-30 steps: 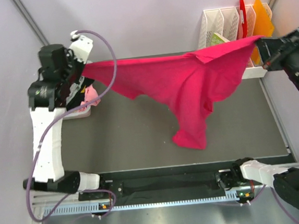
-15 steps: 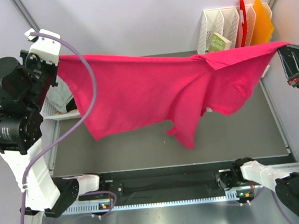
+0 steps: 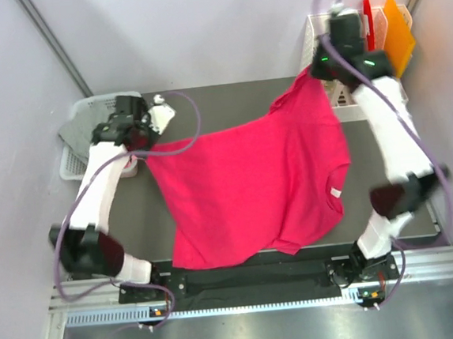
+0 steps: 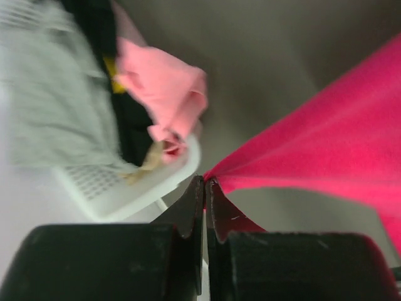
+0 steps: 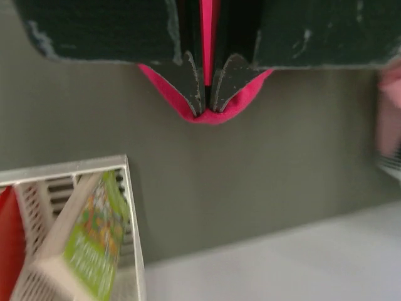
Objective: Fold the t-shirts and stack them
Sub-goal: Flatten out the tshirt
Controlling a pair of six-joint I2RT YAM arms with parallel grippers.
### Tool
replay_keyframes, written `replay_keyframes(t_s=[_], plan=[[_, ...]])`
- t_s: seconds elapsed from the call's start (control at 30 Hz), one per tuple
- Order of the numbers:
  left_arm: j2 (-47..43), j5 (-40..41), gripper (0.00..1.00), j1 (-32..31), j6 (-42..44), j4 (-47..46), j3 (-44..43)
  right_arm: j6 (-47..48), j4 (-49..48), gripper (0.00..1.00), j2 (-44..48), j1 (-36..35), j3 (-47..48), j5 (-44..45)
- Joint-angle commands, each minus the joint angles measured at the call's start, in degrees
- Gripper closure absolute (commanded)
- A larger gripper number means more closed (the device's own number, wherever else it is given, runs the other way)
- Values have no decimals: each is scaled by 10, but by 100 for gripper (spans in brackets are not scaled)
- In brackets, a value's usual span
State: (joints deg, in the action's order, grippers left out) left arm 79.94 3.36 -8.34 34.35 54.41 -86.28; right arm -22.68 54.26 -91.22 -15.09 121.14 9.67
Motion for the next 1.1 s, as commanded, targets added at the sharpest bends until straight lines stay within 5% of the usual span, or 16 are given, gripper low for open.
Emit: replay_keyframes(t_s=[0.0,0.2,0.4,0.93,1.07], plan=[[106,46,100,4,67,-90,20,0,-5,100,-154,9,35,26],[359,124,100,4,88,-93,-158,-8,-19,100,-300,15,85,24],[499,191,100,4,121,-106,-295,-13,-27,100,-355,33,113,18],[550,214,100,6,127,-174,-340,-20,-65,100,-405,64,172,-40],[574,221,100,6,122,-155,-407,-18,-64,100,-400,66,173,-50]])
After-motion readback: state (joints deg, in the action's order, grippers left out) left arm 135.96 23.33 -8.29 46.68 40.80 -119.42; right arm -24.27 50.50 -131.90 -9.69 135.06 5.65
